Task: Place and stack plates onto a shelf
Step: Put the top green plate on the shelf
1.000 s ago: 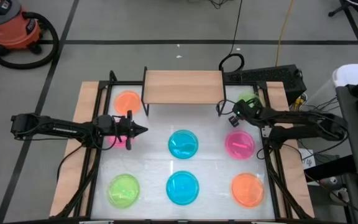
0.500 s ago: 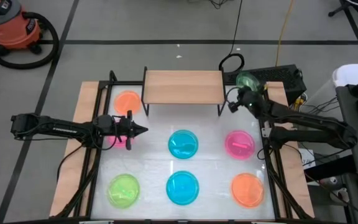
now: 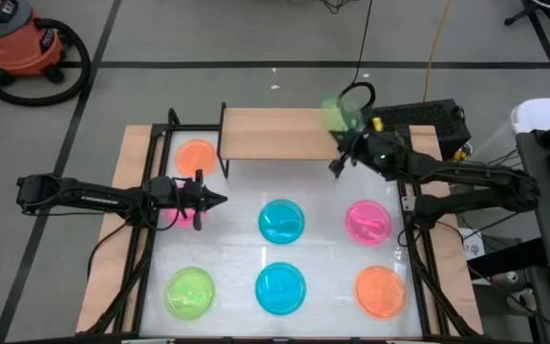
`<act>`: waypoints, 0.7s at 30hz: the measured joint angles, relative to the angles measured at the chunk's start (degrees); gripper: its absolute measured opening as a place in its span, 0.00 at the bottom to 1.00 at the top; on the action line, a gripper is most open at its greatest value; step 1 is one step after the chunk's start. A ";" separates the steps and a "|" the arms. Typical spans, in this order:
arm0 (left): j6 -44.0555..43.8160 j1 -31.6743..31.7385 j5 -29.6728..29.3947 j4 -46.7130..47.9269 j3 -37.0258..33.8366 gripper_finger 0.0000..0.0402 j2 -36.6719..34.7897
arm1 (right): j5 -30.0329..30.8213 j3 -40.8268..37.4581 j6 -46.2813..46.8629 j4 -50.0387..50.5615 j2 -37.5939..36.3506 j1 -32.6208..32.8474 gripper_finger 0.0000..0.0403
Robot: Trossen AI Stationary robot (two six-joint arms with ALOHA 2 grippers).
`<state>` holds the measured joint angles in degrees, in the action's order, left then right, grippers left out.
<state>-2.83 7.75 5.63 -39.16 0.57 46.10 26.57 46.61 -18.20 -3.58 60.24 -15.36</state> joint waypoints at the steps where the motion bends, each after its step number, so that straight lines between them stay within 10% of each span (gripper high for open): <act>1: -0.02 0.00 0.00 0.00 0.01 0.03 -0.01 | -1.06 0.00 -1.10 -0.42 1.41 0.68 0.00; 21: 0.00 0.00 0.00 0.01 0.01 0.03 -0.01 | -2.87 0.00 -2.89 -4.84 17.56 2.23 0.00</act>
<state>-2.83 7.75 5.63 -39.16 0.58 46.09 23.70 46.61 -21.09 -8.42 77.80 -13.13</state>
